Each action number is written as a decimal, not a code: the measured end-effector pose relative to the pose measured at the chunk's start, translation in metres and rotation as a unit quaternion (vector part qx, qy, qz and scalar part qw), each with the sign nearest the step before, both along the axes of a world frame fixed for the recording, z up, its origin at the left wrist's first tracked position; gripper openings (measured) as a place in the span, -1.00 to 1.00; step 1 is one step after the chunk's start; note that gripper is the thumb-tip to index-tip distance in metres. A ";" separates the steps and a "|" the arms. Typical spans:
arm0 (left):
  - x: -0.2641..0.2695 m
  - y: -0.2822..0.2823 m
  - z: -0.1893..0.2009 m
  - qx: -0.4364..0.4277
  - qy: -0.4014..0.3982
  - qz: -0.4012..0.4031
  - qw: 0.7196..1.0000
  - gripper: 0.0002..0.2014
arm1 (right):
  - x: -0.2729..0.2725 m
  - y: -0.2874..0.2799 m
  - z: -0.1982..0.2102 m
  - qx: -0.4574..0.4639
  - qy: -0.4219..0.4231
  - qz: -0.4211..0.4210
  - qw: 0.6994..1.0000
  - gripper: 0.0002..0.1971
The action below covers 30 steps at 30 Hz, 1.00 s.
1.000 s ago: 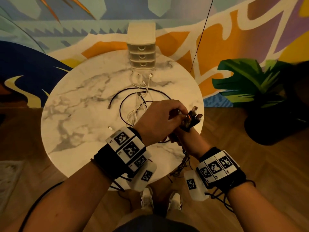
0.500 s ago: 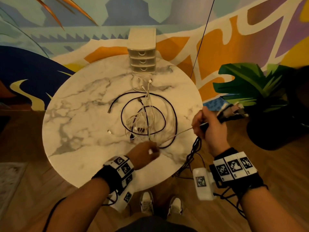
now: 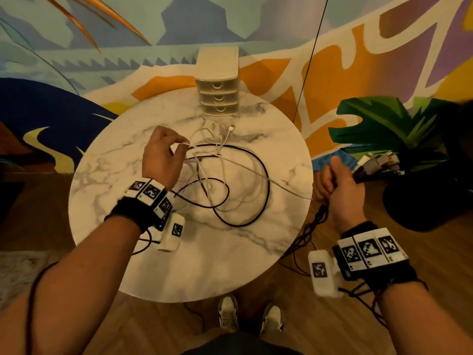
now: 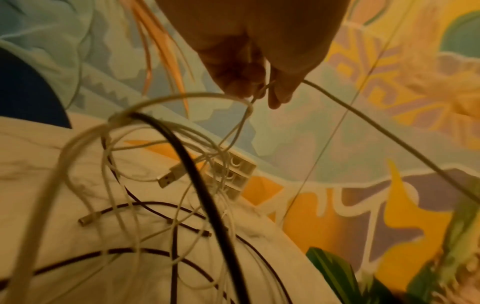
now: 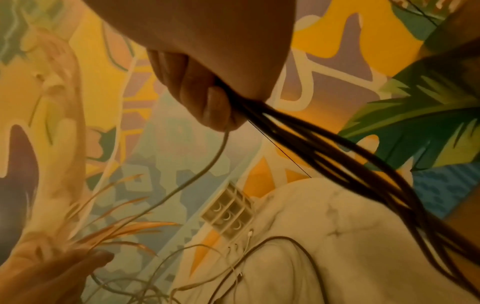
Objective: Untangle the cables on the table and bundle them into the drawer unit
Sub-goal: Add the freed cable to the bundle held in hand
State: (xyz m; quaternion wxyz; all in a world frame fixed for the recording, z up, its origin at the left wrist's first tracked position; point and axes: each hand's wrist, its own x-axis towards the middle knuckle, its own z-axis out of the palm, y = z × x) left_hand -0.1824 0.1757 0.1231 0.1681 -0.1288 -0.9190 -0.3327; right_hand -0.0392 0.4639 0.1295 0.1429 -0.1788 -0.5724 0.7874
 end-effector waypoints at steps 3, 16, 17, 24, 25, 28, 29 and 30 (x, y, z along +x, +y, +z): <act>0.007 0.003 -0.010 -0.128 -0.107 -0.081 0.983 -0.81 | 0.003 0.001 -0.003 0.106 -0.057 -0.041 0.992 -0.45; 0.114 0.093 0.011 -0.177 -0.182 -0.209 0.944 -0.82 | -0.017 -0.061 -0.003 0.084 -0.164 0.196 0.963 -0.55; 0.117 0.085 -0.008 -0.141 -0.221 -0.188 0.947 -0.81 | -0.017 -0.056 -0.008 0.095 -0.149 0.188 0.966 -0.54; 0.075 -0.029 -0.094 -0.129 -0.375 0.036 0.917 -0.83 | -0.023 -0.015 -0.012 0.014 -0.093 0.006 0.996 -0.48; 0.058 -0.047 -0.088 -0.106 -0.328 0.087 0.935 -0.83 | -0.022 -0.008 -0.011 0.009 -0.081 -0.019 0.996 -0.48; 0.022 -0.078 -0.063 -0.008 -0.242 0.162 0.957 -0.79 | -0.023 0.009 -0.011 -0.021 -0.058 -0.097 0.993 -0.47; 0.021 -0.078 -0.060 0.003 -0.256 0.164 0.953 -0.77 | -0.022 0.012 -0.012 -0.032 -0.058 -0.117 0.991 -0.46; 0.022 -0.076 -0.061 0.000 -0.294 0.149 0.944 -0.73 | -0.021 0.014 -0.014 -0.040 -0.059 -0.129 0.989 -0.44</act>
